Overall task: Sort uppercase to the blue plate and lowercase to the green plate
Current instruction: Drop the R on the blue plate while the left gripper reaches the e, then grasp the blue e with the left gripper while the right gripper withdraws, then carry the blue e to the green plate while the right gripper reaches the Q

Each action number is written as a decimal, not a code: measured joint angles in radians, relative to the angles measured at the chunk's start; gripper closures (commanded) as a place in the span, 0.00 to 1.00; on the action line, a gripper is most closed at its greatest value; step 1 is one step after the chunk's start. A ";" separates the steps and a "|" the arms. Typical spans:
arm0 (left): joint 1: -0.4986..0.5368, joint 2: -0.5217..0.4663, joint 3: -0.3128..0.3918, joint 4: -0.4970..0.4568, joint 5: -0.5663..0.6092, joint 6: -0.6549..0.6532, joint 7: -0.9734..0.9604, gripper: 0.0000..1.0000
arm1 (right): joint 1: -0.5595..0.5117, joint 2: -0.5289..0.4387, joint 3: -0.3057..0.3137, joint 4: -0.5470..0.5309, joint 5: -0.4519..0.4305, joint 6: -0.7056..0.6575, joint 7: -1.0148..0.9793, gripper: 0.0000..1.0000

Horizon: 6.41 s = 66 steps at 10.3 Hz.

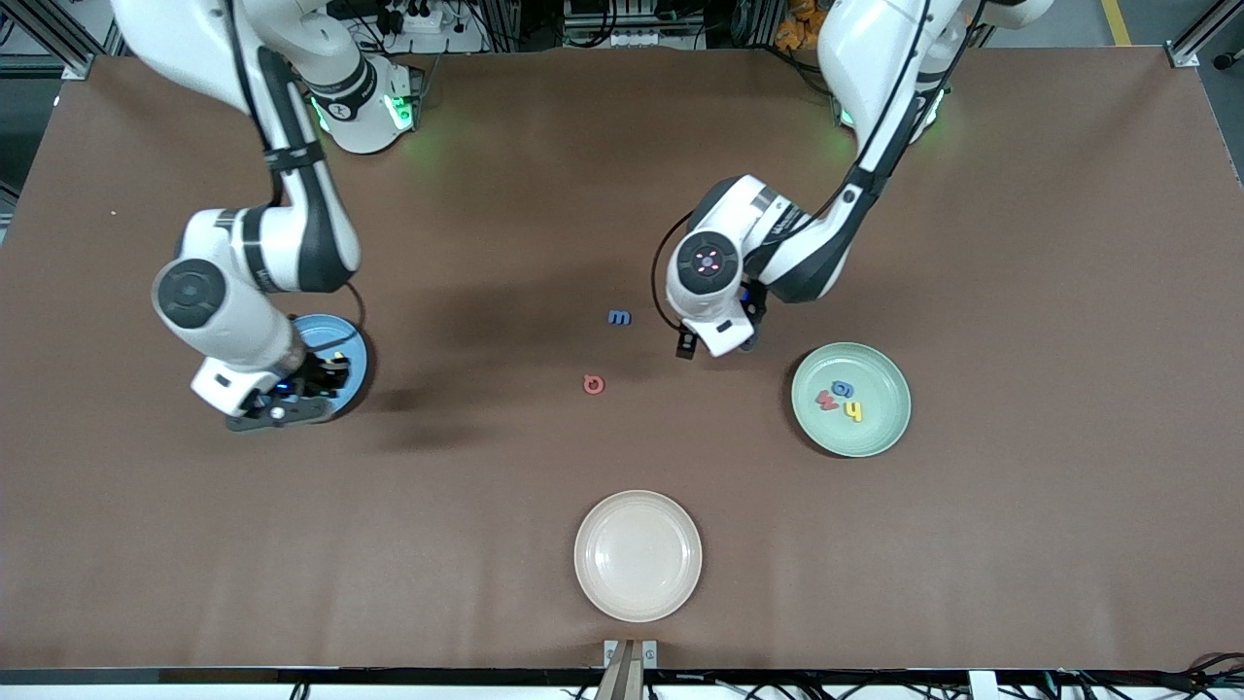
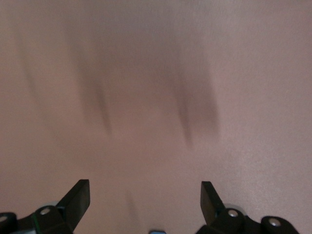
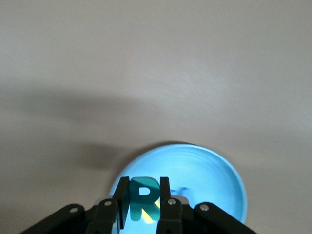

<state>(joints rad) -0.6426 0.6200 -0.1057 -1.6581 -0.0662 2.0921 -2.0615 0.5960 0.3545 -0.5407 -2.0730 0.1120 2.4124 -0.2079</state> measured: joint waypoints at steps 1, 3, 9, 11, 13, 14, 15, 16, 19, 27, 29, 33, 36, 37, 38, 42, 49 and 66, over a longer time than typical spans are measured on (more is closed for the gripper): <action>-0.011 0.030 0.000 0.030 0.000 0.000 -0.040 0.00 | -0.022 -0.004 -0.001 -0.072 0.000 0.092 -0.022 0.88; -0.036 0.076 -0.001 0.077 0.000 -0.001 -0.110 0.00 | -0.030 -0.005 0.000 -0.169 0.000 0.218 -0.029 0.59; -0.114 0.134 -0.001 0.162 0.000 0.002 -0.199 0.00 | -0.029 -0.015 0.002 -0.177 0.015 0.221 -0.027 0.40; -0.121 0.152 -0.001 0.166 0.000 0.040 -0.213 0.00 | -0.029 -0.017 0.002 -0.176 0.060 0.214 -0.027 0.40; -0.121 0.165 -0.001 0.167 0.000 0.088 -0.216 0.00 | -0.029 -0.023 0.002 -0.171 0.068 0.186 -0.028 0.41; -0.126 0.170 -0.001 0.168 0.000 0.109 -0.217 0.00 | -0.030 -0.028 0.002 -0.165 0.068 0.170 -0.036 0.41; -0.132 0.176 -0.001 0.168 0.000 0.126 -0.220 0.00 | -0.037 -0.033 0.000 -0.159 0.069 0.157 -0.045 0.41; -0.140 0.181 -0.001 0.168 0.000 0.138 -0.223 0.00 | -0.050 -0.037 -0.001 -0.156 0.069 0.148 -0.055 0.41; -0.165 0.210 -0.001 0.168 0.000 0.173 -0.227 0.00 | -0.080 -0.045 -0.001 -0.147 0.069 0.128 -0.078 0.41; -0.166 0.223 0.011 0.176 0.000 0.187 -0.257 0.00 | -0.070 -0.112 0.021 -0.067 0.159 -0.081 -0.075 0.55; -0.166 0.223 0.013 0.175 0.000 0.187 -0.257 0.00 | -0.069 -0.114 0.023 -0.049 0.231 -0.108 -0.074 0.55; -0.169 0.224 0.013 0.167 0.002 0.187 -0.257 0.00 | -0.064 -0.114 0.024 -0.015 0.253 -0.177 -0.074 0.56; -0.169 0.223 0.023 0.167 0.015 0.187 -0.266 0.00 | -0.063 -0.114 0.024 0.002 0.257 -0.207 -0.070 0.55; -0.168 0.223 0.029 0.167 0.052 0.187 -0.296 0.00 | -0.063 -0.114 0.024 0.008 0.258 -0.208 -0.065 0.55; -0.168 0.222 0.031 0.168 0.082 0.187 -0.324 0.00 | -0.063 -0.114 0.025 0.013 0.258 -0.210 -0.058 0.55; -0.172 0.209 0.032 0.174 0.088 0.187 -0.339 0.00 | -0.061 -0.114 0.025 0.016 0.258 -0.227 -0.053 0.56; -0.184 0.207 0.032 0.155 0.115 0.209 -0.344 0.00 | -0.061 -0.120 0.025 0.021 0.259 -0.253 -0.052 0.56; -0.163 0.158 0.049 0.128 0.119 0.224 -0.420 1.00 | -0.062 -0.140 0.018 0.045 0.259 -0.319 -0.051 0.57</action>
<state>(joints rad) -0.8052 0.7778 -0.0569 -1.5301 0.0530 2.3164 -2.4816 0.5344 0.2144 -0.5224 -2.0284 0.3710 2.0937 -0.2588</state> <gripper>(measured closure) 0.727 0.568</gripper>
